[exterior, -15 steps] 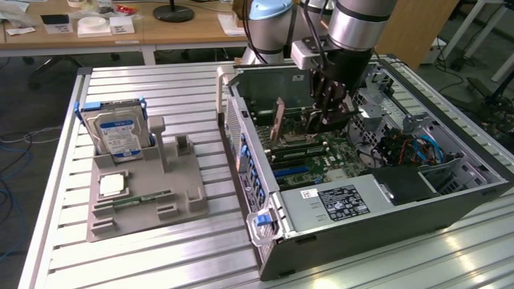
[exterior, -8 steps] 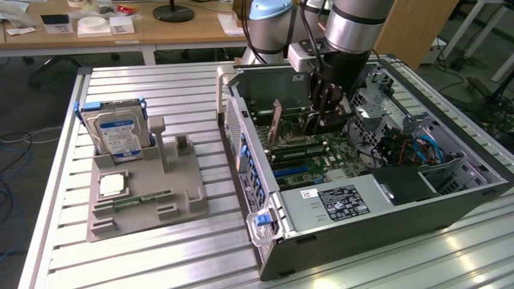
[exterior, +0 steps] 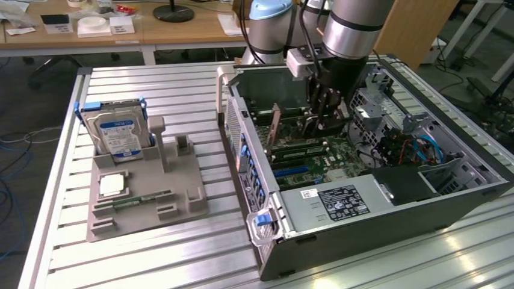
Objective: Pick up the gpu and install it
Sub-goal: 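Insert the gpu into the slot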
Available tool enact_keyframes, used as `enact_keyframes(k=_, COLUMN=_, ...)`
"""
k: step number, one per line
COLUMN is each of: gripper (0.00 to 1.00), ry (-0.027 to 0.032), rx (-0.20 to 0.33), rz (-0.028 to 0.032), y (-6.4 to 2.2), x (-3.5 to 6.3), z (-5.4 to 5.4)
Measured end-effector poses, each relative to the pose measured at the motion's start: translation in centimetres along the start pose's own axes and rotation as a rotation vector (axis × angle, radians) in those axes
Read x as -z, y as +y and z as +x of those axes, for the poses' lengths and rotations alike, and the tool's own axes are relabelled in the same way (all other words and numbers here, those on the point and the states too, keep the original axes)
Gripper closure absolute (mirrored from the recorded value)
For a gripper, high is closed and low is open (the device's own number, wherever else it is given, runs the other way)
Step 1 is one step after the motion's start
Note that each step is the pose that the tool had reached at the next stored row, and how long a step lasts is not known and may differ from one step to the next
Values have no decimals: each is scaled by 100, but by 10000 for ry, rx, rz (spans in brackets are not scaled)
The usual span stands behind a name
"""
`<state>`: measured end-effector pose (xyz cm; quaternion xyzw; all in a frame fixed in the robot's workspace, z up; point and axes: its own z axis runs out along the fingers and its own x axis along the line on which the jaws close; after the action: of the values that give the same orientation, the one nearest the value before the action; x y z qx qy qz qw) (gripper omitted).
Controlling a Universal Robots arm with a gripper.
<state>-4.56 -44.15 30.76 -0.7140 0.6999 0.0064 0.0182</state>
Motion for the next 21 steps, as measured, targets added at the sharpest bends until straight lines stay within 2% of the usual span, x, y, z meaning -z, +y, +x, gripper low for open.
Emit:
enact_keyframes(k=14, gripper=72, ry=0, rx=1, rz=-5, y=4, x=-239, z=9)
enact_keyframes(k=21, gripper=72, ry=1, rx=0, rz=-5, y=7, x=-250, z=10)
